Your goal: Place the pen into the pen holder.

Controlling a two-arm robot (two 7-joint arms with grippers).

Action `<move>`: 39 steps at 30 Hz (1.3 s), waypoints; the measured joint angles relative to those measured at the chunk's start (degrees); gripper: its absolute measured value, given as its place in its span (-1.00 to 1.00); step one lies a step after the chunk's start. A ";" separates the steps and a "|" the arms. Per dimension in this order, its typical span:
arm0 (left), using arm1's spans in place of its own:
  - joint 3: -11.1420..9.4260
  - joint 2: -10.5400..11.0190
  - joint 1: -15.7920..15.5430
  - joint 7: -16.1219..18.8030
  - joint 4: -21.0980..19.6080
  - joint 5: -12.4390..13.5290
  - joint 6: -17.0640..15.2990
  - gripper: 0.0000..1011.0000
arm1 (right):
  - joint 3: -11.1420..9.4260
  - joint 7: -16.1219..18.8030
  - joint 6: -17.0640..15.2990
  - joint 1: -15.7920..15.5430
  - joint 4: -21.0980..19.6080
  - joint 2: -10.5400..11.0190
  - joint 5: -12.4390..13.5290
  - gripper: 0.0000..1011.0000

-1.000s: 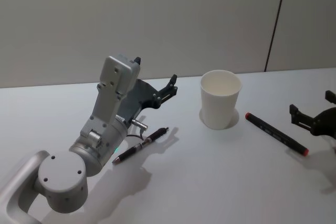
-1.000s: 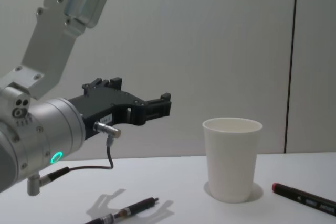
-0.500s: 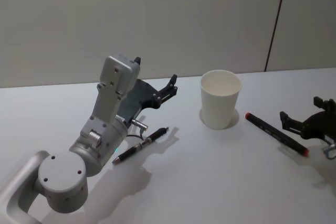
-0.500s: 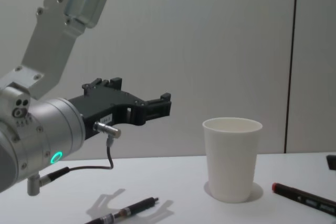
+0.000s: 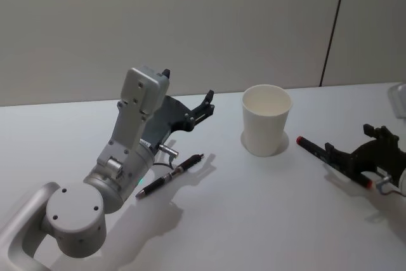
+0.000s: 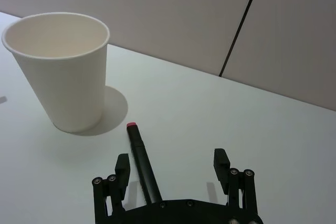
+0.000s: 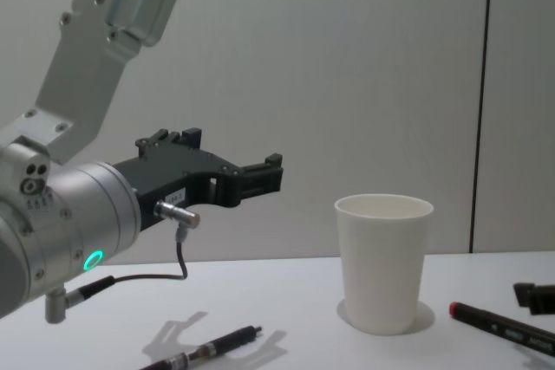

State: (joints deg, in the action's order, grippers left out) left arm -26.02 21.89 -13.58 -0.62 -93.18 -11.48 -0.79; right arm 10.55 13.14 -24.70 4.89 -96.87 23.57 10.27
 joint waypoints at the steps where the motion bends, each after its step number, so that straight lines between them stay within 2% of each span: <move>1: 0.00 0.00 0.00 0.00 0.00 0.00 0.00 0.98 | 0.06 0.10 -0.09 0.08 0.13 -0.07 -0.15 0.98; 20: 0.00 0.00 0.00 0.00 0.00 0.00 0.00 0.98 | 2.08 1.47 -1.35 2.83 5.04 -2.58 -3.53 0.98; 39: 0.00 0.00 0.00 0.00 0.00 0.00 0.00 0.98 | 3.26 1.83 -0.54 4.13 7.93 -4.37 -4.42 0.98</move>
State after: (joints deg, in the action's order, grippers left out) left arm -26.02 21.89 -13.59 -0.62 -93.18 -11.48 -0.79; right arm 13.80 14.97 -25.25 9.02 -88.94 19.19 5.85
